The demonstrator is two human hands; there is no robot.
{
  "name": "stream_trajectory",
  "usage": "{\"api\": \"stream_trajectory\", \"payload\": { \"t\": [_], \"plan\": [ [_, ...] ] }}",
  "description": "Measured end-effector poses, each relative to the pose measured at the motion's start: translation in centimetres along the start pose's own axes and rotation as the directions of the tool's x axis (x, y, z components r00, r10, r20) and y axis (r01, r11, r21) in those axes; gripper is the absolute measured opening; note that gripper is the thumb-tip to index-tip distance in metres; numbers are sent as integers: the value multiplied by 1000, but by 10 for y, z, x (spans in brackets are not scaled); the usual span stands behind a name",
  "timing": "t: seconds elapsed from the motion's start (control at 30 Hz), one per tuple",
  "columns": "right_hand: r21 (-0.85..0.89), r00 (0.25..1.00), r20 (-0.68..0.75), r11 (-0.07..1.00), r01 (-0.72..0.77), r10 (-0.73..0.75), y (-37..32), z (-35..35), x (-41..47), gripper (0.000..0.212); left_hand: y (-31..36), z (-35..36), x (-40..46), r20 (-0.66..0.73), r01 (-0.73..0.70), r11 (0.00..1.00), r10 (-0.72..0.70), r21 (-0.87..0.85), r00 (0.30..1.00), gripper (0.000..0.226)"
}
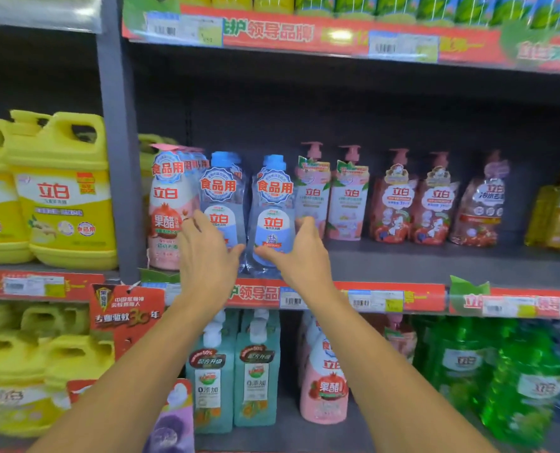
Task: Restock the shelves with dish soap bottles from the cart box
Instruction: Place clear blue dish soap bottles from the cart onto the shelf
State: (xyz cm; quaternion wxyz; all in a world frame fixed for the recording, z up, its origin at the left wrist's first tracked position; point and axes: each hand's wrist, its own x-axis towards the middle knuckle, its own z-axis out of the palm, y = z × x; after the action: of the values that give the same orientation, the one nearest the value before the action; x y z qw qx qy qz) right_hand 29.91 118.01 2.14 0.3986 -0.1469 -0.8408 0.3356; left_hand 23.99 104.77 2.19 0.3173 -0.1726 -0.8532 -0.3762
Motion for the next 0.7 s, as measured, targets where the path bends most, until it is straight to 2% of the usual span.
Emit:
{"api": "stream_trajectory", "payload": {
  "t": [0.3,0.47,0.57,0.63,0.7],
  "plan": [
    [130,997,70,991,-27,18,9,-3,9,73,12,10,11,96,3,996,-11,86,995,92],
    [141,990,143,990,-14,-7,13,-11,17,69,22,24,26,114,-6,953,-30,302,993,82],
    [168,987,158,986,-12,-15,16,-13,20,69,27,34,34,109,-57,847,-1,529,994,69],
    [182,987,162,983,-7,-22,17,-13,20,70,26,42,42,89,-45,812,-9,582,996,69],
    [183,985,172,983,-13,-19,19,-13,21,70,22,46,49,93,-20,824,-40,567,995,73]
  ]
}}
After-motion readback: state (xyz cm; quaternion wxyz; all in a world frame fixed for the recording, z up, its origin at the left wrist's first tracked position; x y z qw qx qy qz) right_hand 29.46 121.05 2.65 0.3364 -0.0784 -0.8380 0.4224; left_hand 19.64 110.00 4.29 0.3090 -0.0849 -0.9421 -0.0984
